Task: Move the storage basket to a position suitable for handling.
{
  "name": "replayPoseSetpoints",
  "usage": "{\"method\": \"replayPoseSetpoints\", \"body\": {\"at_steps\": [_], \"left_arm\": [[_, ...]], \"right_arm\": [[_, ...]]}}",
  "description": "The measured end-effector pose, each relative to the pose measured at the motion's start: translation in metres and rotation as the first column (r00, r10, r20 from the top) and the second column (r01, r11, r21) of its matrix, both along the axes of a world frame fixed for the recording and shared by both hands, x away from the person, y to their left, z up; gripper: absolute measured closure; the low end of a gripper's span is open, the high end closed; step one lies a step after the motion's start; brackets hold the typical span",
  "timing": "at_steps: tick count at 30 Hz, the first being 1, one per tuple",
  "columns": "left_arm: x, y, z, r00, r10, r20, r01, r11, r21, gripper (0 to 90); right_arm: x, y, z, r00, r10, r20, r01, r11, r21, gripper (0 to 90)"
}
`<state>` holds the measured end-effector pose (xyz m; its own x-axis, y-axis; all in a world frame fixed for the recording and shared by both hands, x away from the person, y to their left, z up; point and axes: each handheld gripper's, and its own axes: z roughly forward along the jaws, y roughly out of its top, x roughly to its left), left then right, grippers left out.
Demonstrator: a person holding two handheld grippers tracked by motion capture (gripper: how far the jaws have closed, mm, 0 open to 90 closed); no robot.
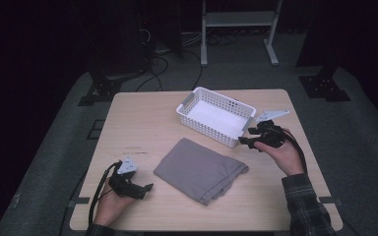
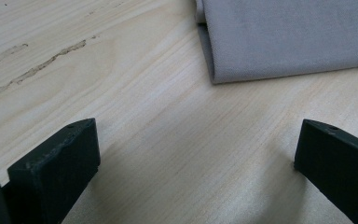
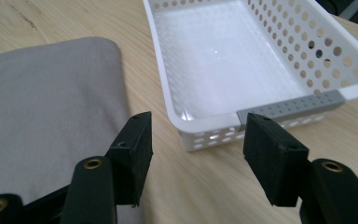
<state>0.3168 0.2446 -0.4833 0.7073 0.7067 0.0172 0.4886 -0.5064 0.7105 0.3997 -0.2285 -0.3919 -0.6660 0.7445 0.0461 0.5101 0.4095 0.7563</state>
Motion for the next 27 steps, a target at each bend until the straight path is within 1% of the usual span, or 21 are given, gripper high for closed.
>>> {"method": "replayPoseSetpoints", "body": {"at_steps": [4, 5, 7, 13, 17, 22, 23, 25, 27], "left_arm": [[0.0, 0.0, 0.0, 1.0, -0.002, 0.004, 0.002, 1.0, -0.001, 0.0], [-0.001, 0.0, 0.0, 1.0, -0.001, 0.002, 0.001, 1.0, -0.002, 0.0], [0.0, 0.0, 0.0, 1.0, -0.002, 0.004, 0.002, 1.0, -0.001, 0.0], [-0.001, 0.0, 0.0, 1.0, -0.002, 0.002, 0.002, 1.0, -0.002, 0.0], [-0.001, 0.0, 0.0, 1.0, -0.001, 0.002, 0.001, 1.0, -0.003, 0.0], [-0.001, 0.0, 0.0, 1.0, -0.002, 0.002, 0.002, 1.0, -0.003, 0.0], [-0.001, 0.0, 0.0, 1.0, -0.002, 0.002, 0.002, 1.0, -0.003, 0.0], [-0.001, 0.0, 0.0, 1.0, -0.002, 0.002, 0.002, 1.0, -0.002, 0.0], [-0.001, 0.0, 0.0, 1.0, -0.002, 0.002, 0.002, 1.0, -0.003, 0.0]], "right_arm": [[0.005, 0.007, 0.002, 0.9999, 0.017, 0.001, -0.017, 1.0, -0.007, 43.1], [0.006, 0.009, 0.003, 0.9997, 0.023, 0.011, -0.023, 1.0, -0.006, 44.2], [0.009, 0.012, 0.004, 0.9997, 0.025, 0.007, -0.025, 1.0, -0.007, 45.1], [0.016, 0.021, 0.008, 0.9989, 0.044, 0.019, -0.044, 0.999, -0.006, 49.6], [0.021, 0.028, 0.008, 0.9982, 0.059, 0.012, -0.058, 0.998, -0.016, 51.0], [0.028, 0.037, 0.005, 0.9977, 0.067, 0.0, -0.067, 0.997, -0.044, 53.4], [0.029, 0.038, 0.004, 0.9974, 0.073, 0.0, -0.073, 0.996, -0.046, 55.4], [0.031, 0.04, 0.002, 0.9969, 0.079, -0.002, -0.079, 0.996, -0.038, 57.5], [0.033, 0.042, 0.0, 0.9963, 0.083, -0.018, -0.084, 0.996, -0.033, 59.8]]}}
